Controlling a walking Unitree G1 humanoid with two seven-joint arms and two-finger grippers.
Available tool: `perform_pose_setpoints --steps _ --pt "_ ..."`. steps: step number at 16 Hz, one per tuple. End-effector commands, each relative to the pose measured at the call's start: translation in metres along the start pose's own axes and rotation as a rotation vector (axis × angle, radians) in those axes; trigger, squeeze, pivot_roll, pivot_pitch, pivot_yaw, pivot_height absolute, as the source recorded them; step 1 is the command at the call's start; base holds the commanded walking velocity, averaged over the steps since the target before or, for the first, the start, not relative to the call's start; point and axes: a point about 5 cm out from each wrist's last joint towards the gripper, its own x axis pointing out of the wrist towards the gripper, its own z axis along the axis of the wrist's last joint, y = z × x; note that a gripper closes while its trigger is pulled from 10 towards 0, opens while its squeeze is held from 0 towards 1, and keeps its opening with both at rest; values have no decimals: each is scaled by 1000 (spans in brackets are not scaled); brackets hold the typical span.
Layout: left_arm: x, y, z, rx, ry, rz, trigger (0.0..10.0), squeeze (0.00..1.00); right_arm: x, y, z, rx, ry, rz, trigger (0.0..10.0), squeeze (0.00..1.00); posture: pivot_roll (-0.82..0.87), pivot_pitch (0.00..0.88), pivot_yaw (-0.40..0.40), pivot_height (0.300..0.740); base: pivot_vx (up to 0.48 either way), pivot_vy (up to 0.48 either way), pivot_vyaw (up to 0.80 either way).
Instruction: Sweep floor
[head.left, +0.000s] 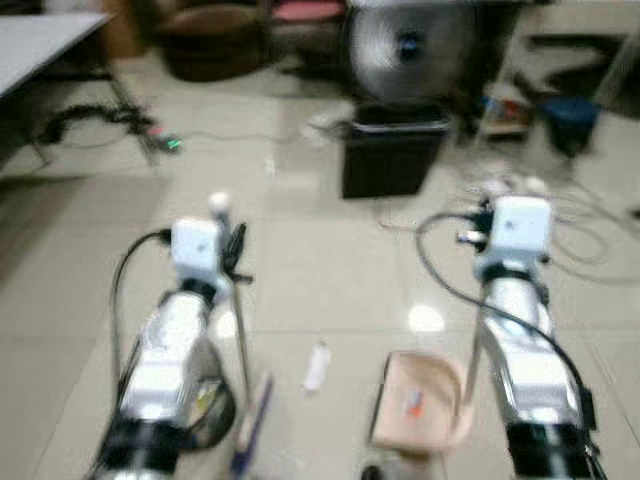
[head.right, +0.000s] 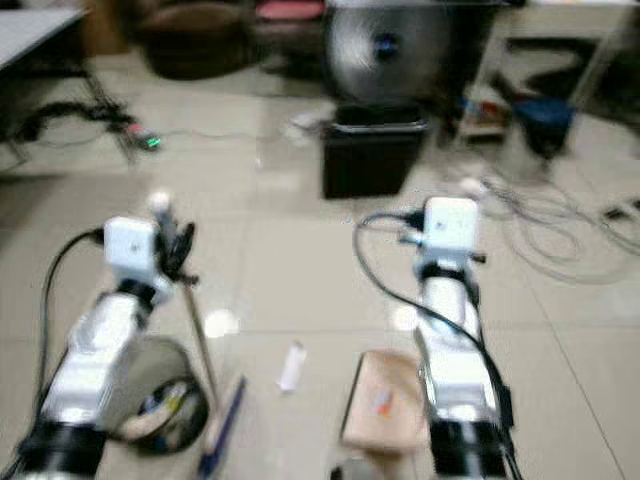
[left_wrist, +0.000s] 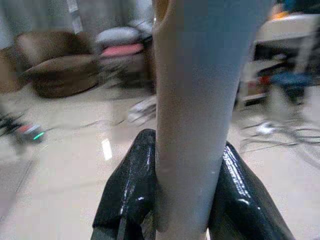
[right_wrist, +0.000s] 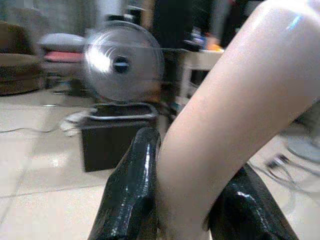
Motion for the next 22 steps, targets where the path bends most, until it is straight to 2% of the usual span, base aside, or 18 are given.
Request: perform_pose_setpoints --steps 1,4,8,12,16,22 --pt "3 2 9 12 -53 9 10000 0 0 4 5 46 -19 15 10000 0 -81 33 48 740 292 0 -800" --pt "5 1 9 16 -63 15 10000 0 0 5 -1 94 20 28 10000 0 -81 31 51 740 349 0 -267" --pt "6 4 11 50 -79 42 10000 0 2 9 3 110 -17 62 10000 0 -78 22 51 740 398 0 0" --pt "6 5 11 63 -81 54 10000 0 3 12 2 29 -21 111 10000 0 -79 16 52 740 400 0 0" --pt "7 5 10 65 -82 56 10000 0 3 12 0 21 -23 110 10000 0 -79 13 51 740 400 0 605" --pt "7 2 9 62 -79 36 10000 0 2 2 -8 14 6 65 10000 0 -81 25 55 740 401 0 0"
